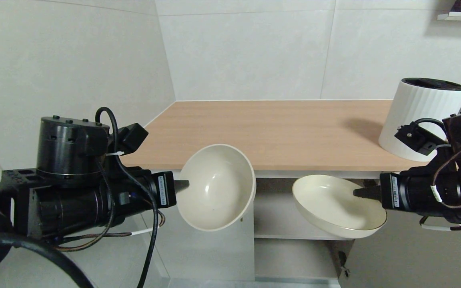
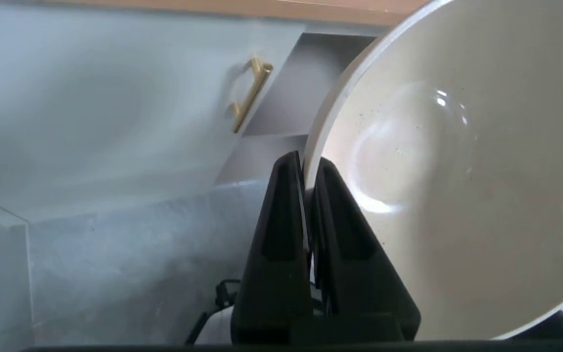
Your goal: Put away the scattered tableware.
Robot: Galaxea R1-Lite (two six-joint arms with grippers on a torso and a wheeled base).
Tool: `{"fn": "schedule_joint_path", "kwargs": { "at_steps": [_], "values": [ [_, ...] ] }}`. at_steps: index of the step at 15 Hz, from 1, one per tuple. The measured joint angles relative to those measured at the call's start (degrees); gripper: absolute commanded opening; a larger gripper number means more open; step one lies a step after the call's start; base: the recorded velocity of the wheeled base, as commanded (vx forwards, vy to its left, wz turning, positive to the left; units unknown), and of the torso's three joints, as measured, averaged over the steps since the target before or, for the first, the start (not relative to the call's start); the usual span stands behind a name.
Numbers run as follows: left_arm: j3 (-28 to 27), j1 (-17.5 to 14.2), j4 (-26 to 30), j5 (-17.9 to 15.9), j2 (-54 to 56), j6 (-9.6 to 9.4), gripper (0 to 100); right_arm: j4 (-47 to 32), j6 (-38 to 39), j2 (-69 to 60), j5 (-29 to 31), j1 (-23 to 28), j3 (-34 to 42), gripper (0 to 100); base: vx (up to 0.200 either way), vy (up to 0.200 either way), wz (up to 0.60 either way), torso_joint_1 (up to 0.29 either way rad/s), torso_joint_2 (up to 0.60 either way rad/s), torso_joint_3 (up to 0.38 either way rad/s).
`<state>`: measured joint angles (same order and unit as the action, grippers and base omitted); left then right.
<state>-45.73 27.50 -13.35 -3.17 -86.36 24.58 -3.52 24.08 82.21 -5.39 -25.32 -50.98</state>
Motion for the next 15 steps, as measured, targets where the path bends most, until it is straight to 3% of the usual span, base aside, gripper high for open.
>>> {"fn": "schedule_joint_path", "kwargs": {
  "at_steps": [6, 15],
  "values": [
    [0.04, 0.0, 0.05, 0.0, -0.35, 0.0, 0, 0.07, -0.05, 2.01, 1.01, 0.22, 0.0, 0, 0.0, 0.0, 0.0, -0.132, 0.36, 0.217],
    [0.02, 0.0, 0.05, 0.0, -0.94, 0.0, 0, 0.05, -0.07, 3.34, 1.05, 0.22, 0.0, 0, 0.0, 0.0, 0.0, -0.128, 0.45, 0.319]
  ]
}}
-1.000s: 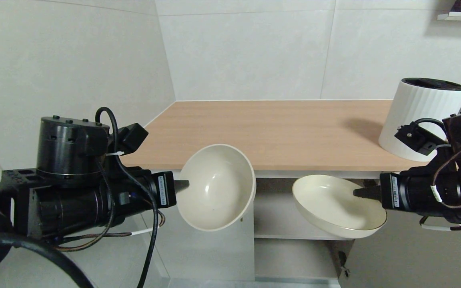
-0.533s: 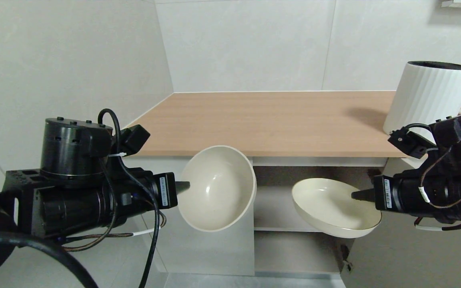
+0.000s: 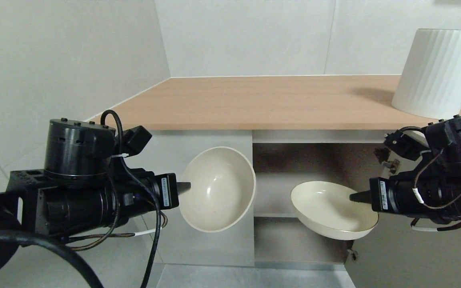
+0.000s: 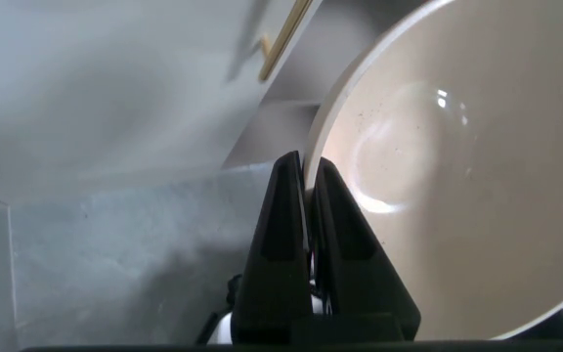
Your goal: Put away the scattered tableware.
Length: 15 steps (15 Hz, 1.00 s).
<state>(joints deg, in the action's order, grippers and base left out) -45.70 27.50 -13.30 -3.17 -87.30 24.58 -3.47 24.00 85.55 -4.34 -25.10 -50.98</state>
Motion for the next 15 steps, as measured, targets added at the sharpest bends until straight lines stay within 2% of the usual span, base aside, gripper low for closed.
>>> {"fn": "schedule_joint_path", "kwargs": {
  "at_steps": [4, 9, 12, 15],
  "values": [
    [0.0, 0.0, -0.05, 0.0, -0.21, 0.0, 0, 0.02, -0.06, 0.5, 0.05, -0.01, 0.02, 0, 0.0, 0.0, 0.0, -0.03, 0.15, 0.113],
    [0.0, 0.0, -0.05, 0.0, -0.57, 0.0, 0, 1.69, -0.28, 1.99, 0.11, -0.01, 0.07, 0, 0.0, 0.0, 0.0, 0.0, 0.0, 0.0],
    [0.0, 0.3, -0.05, 0.02, -1.04, 0.0, 0, 6.91, -2.39, 6.4, 2.93, -0.01, 1.15, 0, 0.0, 0.0, 0.0, 0.0, 0.0, 0.0],
    [-0.02, 0.59, -0.05, 0.0, -1.23, 0.09, 0, 17.4, -2.47, 15.46, 8.57, 0.11, 1.97, 0, 0.0, 0.0, 0.0, 0.0, 0.0, 0.0]
  ]
}}
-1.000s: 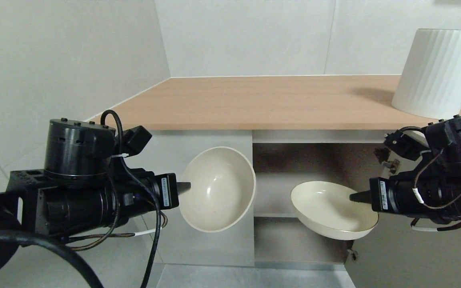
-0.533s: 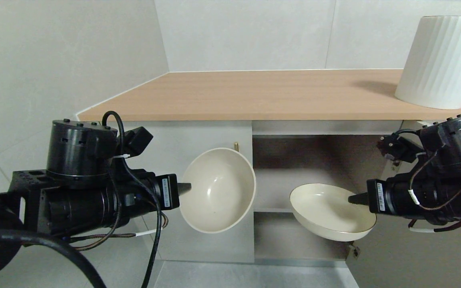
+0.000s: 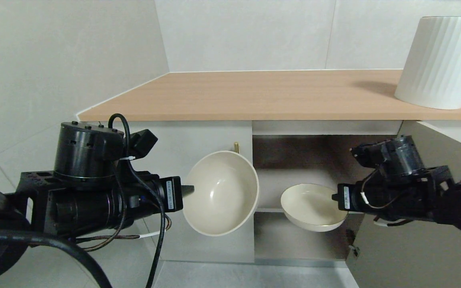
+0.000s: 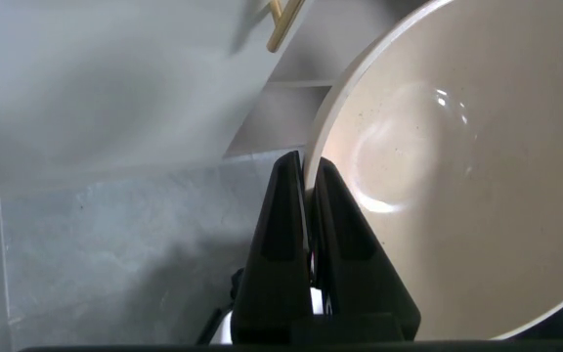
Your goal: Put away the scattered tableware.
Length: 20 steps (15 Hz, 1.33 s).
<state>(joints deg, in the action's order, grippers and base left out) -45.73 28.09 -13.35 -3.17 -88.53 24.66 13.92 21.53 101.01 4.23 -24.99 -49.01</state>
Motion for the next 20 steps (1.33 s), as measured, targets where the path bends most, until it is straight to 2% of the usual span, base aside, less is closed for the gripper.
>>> {"fn": "schedule_joint_path", "kwargs": {
  "at_steps": [5, 7, 10, 15, 20],
  "values": [
    [0.02, 0.11, 0.0, 0.0, -0.24, 0.0, 0, 26.88, 0.59, 19.63, 8.17, 1.93, -0.24, 0, 0.0, 0.0, 0.0, 0.0, 0.0, 0.0],
    [0.02, 0.18, 0.0, 0.09, -0.3, 0.02, 0, 31.81, 0.61, 26.03, 10.63, 3.24, -2.32, 0, 0.0, 0.0, 0.0, 0.0, 0.0, 0.0],
    [0.02, 0.57, 0.0, 0.09, -0.44, 0.02, 0, 32.61, 0.55, 33.78, 13.91, 5.1, -7.66, 0, 0.0, 0.0, 0.0, 0.0, 0.0, 0.0],
    [0.04, 0.96, 0.02, 0.27, -0.77, 0.07, 0, 31.81, 0.3, 40.17, 14.24, 8.35, -13.17, 0, 0.0, 0.0, 0.0, 0.0, 0.0, 0.0],
    [0.04, 1.01, 0.0, 0.28, -0.88, 0.0, 0, 30.85, 0.26, 44.34, 16.29, 8.95, -20.5, 0, 0.0, 0.0, 0.0, 0.0, 0.0, 0.0]
  ]
}}
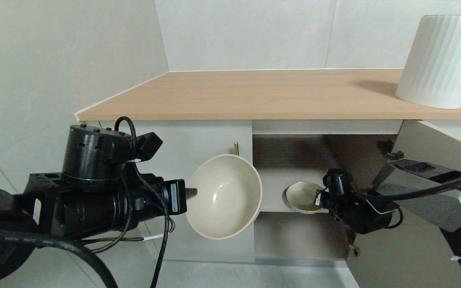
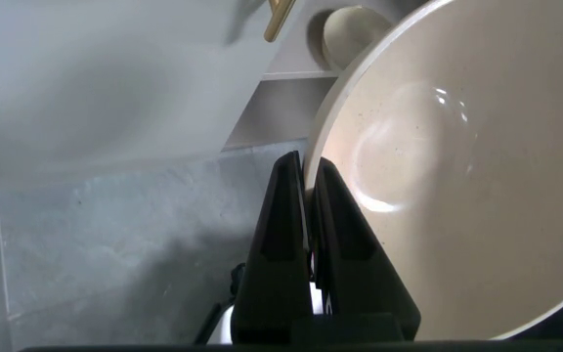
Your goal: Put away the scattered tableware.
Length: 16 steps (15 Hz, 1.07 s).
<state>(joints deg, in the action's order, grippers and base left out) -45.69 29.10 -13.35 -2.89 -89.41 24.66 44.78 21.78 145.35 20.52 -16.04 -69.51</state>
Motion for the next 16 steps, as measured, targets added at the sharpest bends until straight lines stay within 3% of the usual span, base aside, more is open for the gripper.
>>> {"fn": "schedule_joint_path", "kwargs": {
  "at_steps": [7, 14, 15, 16],
  "values": [
    [-0.01, 0.17, -0.06, 0.1, -0.61, 0.0, 0, -4.0, 0.84, 3.61, 0.56, 0.69, -8.79, 0, 0.0, 0.0, 0.0, 0.0, 0.0, 0.0],
    [-0.04, 0.28, -0.09, 0.11, -1.11, 0.1, 0, -5.07, 1.39, 4.82, 0.77, 0.85, -12.61, 0, 0.0, 0.0, 0.0, 0.0, 0.0, 0.0],
    [-0.04, 0.28, -0.09, 0.1, -1.19, 0.1, 0, -5.97, 1.39, 5.03, 0.8, 0.83, -13.01, 100, 0.0, 0.0, 0.0, 0.0, 0.0, 0.0],
    [-0.06, 0.28, -0.09, 0.13, -1.37, 0.1, 0, -6.95, 1.41, 5.14, 0.83, 0.78, -13.24, 100, 0.0, 0.0, 0.0, 0.0, 0.0, 0.0]
  ]
}}
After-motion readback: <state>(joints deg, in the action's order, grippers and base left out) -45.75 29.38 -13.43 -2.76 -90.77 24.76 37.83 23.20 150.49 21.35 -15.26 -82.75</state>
